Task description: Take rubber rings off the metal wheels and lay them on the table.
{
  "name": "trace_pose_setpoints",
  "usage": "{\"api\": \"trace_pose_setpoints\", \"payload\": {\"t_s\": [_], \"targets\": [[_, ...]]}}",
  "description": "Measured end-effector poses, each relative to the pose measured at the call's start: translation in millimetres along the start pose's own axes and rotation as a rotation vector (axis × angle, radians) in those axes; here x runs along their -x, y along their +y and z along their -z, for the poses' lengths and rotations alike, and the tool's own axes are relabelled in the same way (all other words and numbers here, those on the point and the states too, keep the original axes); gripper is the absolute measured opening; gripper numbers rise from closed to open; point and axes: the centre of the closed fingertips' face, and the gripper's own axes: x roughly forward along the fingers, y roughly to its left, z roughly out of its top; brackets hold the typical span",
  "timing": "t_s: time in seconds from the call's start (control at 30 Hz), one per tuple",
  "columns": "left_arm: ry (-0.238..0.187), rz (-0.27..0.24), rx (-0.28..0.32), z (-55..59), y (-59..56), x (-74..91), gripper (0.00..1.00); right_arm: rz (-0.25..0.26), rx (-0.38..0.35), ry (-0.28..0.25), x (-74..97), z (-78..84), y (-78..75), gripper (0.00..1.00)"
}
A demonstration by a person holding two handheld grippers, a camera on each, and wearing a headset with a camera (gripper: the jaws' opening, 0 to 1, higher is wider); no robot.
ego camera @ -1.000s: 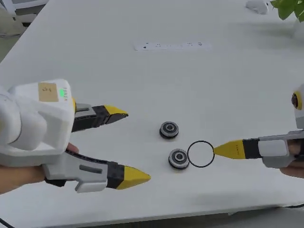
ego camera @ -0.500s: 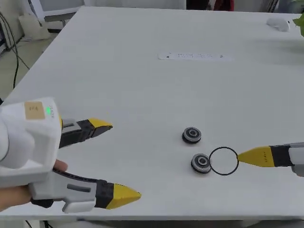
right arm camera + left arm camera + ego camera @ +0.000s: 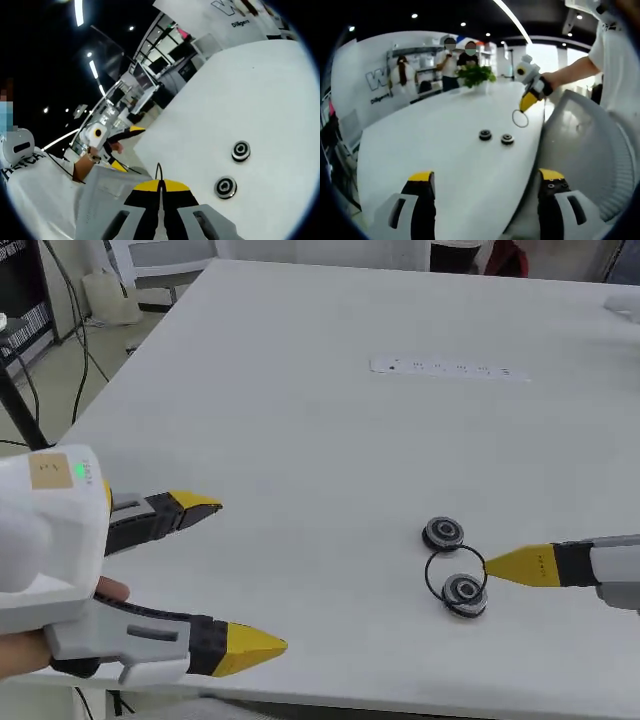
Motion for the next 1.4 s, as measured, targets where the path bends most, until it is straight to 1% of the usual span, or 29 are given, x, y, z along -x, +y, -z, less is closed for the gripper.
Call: {"api": "trace_pose_setpoints", "payload": {"t_s": [0.17,0.33,0.43,0.53,0.6,0.73,0.83,0.9,1.03,1.13,1.2,1.3,1.4], "targets": [[-0.005,-0.011,0.006,3.9,4.3,1.2,0.85,-0.007,0.012,0.012,-14.0,-5.0,-4.9,0.00],[-0.012,-0.023,0.018,7.3,9.8,2.1,0.85,-0.004,0.014,0.016,-27.6,-11.0,-13.1,0.00],[-0.018,-0.032,0.024,9.2,14.0,2.6,0.85,0.003,0.014,0.024,-36.2,-11.3,-19.2,0.00],[-0.022,-0.034,0.032,10.8,15.8,2.2,0.85,0.008,0.008,0.024,-44.2,-11.6,-25.0,0.00],[-0.024,-0.033,0.035,11.9,16.0,1.5,0.85,0.011,-0.003,0.025,-51.2,-10.6,-29.6,0.00],[-0.024,-0.032,0.037,14.3,16.1,0.6,0.84,0.035,-0.014,0.036,-65.3,-5.7,-40.2,0.00],[-0.025,-0.030,0.046,16.2,17.0,0.0,0.84,0.055,-0.022,0.055,-74.1,0.8,-49.3,0.00],[-0.023,-0.029,0.046,16.7,17.2,0.0,0.84,0.055,-0.040,0.060,-76.7,4.1,-52.2,0.00],[-0.036,-0.027,0.049,15.8,18.8,0.9,0.84,0.086,-0.052,0.073,-81.6,9.6,-62.7,0.00],[-0.042,-0.028,0.058,16.5,20.1,0.8,0.84,0.092,-0.068,0.065,-84.5,10.2,-66.6,0.00],[-0.045,-0.032,0.062,17.1,21.3,1.2,0.84,0.108,-0.078,0.063,-86.2,11.2,-71.3,0.00],[-0.047,-0.032,0.065,18.3,21.6,1.9,0.84,0.128,-0.068,0.070,-88.2,14.2,-75.3,0.00],[-0.043,-0.028,0.071,20.4,21.1,2.4,0.84,0.161,-0.050,0.070,-88.5,14.7,-81.0,0.00]]}}
